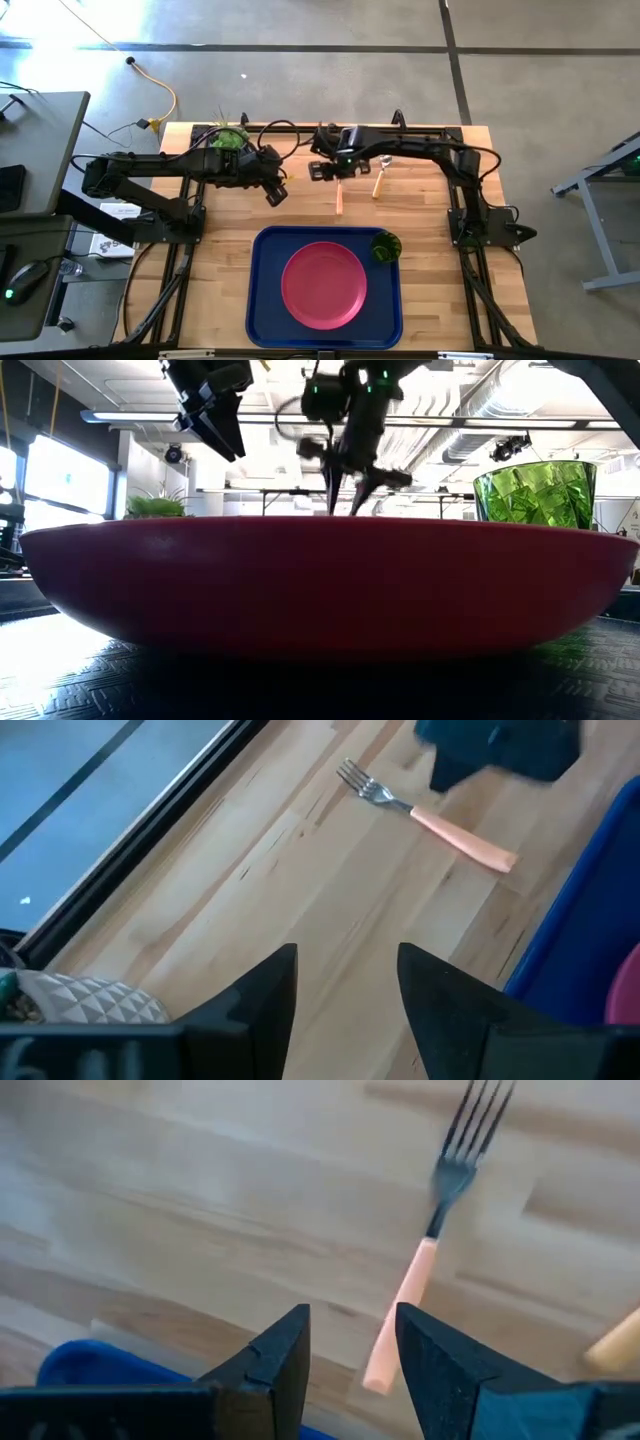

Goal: Pick and place plate/cup/fork/spoon on tray
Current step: Put the yellow fork on the blue tray to the left side of the pink plate

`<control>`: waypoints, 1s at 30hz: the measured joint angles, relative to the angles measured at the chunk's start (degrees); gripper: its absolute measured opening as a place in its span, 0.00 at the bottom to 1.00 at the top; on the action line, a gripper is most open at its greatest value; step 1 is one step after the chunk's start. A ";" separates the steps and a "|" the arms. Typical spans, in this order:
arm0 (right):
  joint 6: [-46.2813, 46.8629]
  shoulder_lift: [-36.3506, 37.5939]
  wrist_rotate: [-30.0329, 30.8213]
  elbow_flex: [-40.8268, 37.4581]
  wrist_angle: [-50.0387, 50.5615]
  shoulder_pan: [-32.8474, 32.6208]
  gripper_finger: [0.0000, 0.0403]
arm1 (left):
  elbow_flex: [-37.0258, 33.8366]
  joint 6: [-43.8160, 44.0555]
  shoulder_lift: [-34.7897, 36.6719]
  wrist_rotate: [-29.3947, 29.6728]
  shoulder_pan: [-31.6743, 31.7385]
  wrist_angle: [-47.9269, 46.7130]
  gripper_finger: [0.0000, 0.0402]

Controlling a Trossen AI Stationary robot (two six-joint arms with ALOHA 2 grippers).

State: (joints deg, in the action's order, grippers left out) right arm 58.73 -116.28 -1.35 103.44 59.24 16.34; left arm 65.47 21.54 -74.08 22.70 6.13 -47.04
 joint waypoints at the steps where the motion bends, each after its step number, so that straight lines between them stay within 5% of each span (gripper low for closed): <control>1: -1.40 0.04 0.87 1.88 1.57 -0.06 0.35 | 0.00 0.55 0.00 -0.31 -0.02 0.44 0.40; 10: -12.00 0.12 13.56 21.62 17.31 -0.41 0.35 | 0.00 10.11 0.00 -3.78 -0.02 4.24 0.38; 16: -20.61 0.19 15.26 31.70 22.46 -0.29 0.35 | 0.00 16.24 0.00 -4.64 -0.02 7.99 0.38; 30: -25.34 9.78 15.22 29.35 24.99 -0.22 0.35 | 0.04 20.19 -3.81 -4.57 2.50 23.05 0.38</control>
State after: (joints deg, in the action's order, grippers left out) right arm 33.39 -106.50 13.87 132.79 84.23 16.12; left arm 65.52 41.73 -77.90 18.13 8.63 -23.99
